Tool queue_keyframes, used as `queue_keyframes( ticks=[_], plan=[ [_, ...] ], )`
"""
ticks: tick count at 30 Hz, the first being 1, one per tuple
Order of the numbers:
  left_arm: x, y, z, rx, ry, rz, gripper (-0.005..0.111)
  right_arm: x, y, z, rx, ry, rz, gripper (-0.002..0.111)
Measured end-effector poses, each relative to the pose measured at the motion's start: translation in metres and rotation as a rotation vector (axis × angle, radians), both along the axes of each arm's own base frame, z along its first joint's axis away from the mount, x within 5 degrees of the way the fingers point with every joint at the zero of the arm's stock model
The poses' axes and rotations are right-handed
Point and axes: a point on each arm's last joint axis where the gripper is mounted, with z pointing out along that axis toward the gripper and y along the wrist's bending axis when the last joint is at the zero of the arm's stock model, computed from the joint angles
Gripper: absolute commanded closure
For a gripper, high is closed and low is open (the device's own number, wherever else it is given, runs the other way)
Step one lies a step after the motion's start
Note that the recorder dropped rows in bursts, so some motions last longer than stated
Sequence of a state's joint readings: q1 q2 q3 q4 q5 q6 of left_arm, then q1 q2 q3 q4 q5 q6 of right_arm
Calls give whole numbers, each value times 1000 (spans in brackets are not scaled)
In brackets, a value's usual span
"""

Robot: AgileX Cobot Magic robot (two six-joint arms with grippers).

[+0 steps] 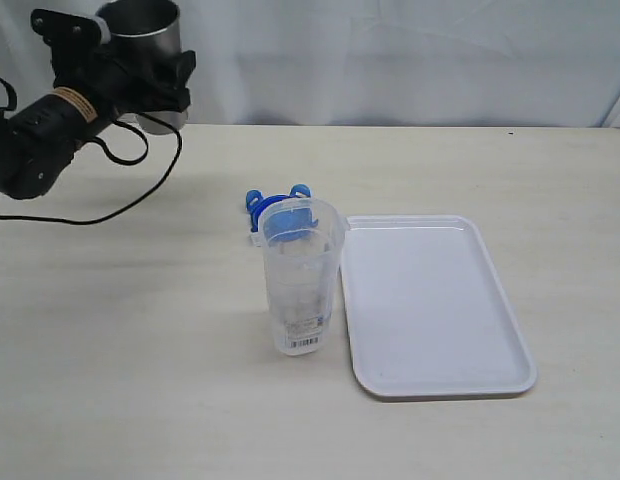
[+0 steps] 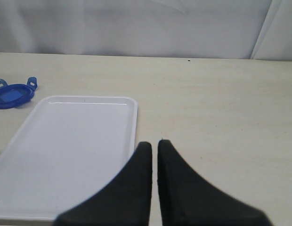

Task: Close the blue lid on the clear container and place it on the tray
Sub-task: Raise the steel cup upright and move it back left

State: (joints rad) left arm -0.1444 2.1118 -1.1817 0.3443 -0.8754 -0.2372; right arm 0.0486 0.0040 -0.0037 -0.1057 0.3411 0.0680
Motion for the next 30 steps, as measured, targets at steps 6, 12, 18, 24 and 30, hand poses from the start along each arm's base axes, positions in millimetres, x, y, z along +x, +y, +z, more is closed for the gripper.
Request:
queue_keyframes(
  ticks=[6,12,18,24,30],
  plan=[
    [31,10,-25,-18,53,6,107,0,0,0,0,0,0,104],
    [50,-15,-60,23,89,-97,107,0,0,0,0,0,0,104],
    [69,-22,-84,-64,130,-103,107,0,0,0,0,0,0,104],
    [73,-22,-108,-61,160,-100,107,0,0,0,0,0,0,104],
    [73,-23,-109,-10,144,-101,107,0,0,0,0,0,0,104]
  ],
)
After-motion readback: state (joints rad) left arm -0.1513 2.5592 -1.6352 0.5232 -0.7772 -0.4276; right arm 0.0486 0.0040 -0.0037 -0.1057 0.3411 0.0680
